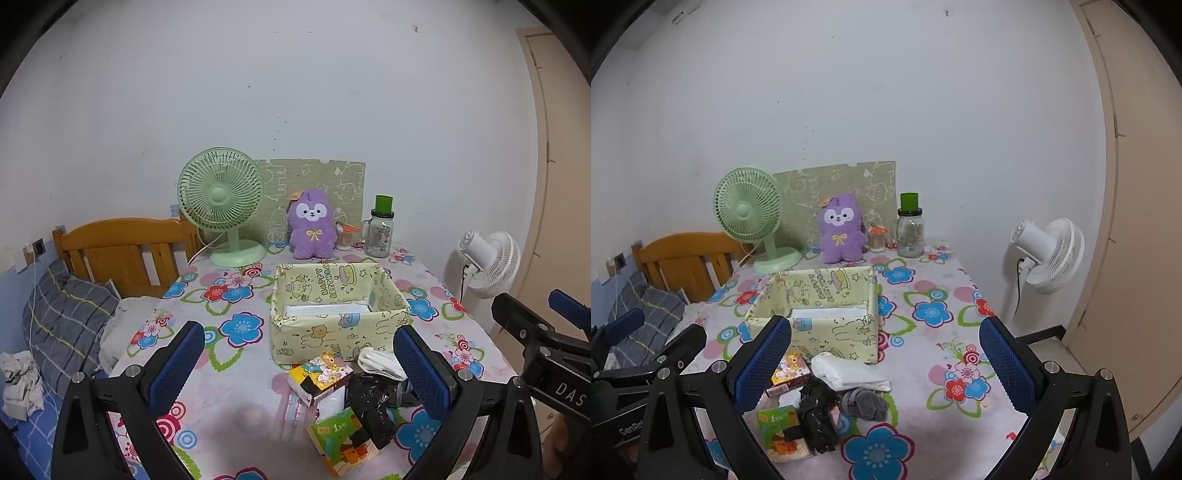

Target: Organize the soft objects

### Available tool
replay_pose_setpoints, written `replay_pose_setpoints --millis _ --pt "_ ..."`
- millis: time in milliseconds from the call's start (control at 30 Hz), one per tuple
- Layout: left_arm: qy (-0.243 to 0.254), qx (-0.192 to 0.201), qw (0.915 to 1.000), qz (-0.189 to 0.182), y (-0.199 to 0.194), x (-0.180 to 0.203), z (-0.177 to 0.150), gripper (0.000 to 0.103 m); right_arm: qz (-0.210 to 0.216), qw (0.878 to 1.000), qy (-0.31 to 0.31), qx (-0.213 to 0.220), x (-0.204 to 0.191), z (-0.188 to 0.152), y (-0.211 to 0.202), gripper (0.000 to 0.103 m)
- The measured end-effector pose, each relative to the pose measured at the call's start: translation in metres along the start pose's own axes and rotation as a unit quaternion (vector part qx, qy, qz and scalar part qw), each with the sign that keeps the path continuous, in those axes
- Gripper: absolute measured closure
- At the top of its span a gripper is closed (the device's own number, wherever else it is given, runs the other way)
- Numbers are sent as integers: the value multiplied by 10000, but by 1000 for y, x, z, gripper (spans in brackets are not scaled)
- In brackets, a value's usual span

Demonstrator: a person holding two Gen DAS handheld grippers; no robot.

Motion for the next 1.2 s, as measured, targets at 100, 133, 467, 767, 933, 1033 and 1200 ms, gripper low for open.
replay_pose_setpoints --millis 100,133,467,767,933,1033,1200 --pt "-12 -12 10000 -38 2 1 0 0 7 10000 7 13 0 0 -1 0" --pt "-15 -19 10000 -40 2 1 1 0 9 10000 8 17 0 1 -1 0" --pt "-93 -59 9999 -107 5 1 1 0 20 10000 34 40 1 1 -2 0" --pt "-111 -86 9998 -117 8 2 1 0 15 10000 52 52 1 1 -1 0" --pt "-114 -74 9998 -122 8 2 1 0 14 10000 49 54 1 1 -1 0" --pt "-112 -77 9998 -124 8 2 1 0 17 10000 50 56 1 1 -1 0" --pt "-112 -77 9998 -128 8 1 1 0 14 10000 53 58 1 1 -1 0"
Point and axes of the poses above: each gripper's, at about its wrist camera, not at the fingertips, and y roughly the way its jaws point, x to its right, z to its top, the point moved 4 cm from there along y, roughly the way its jaws point, and after that the axes turned 7 degrees about -y, right-handed, at the moved point
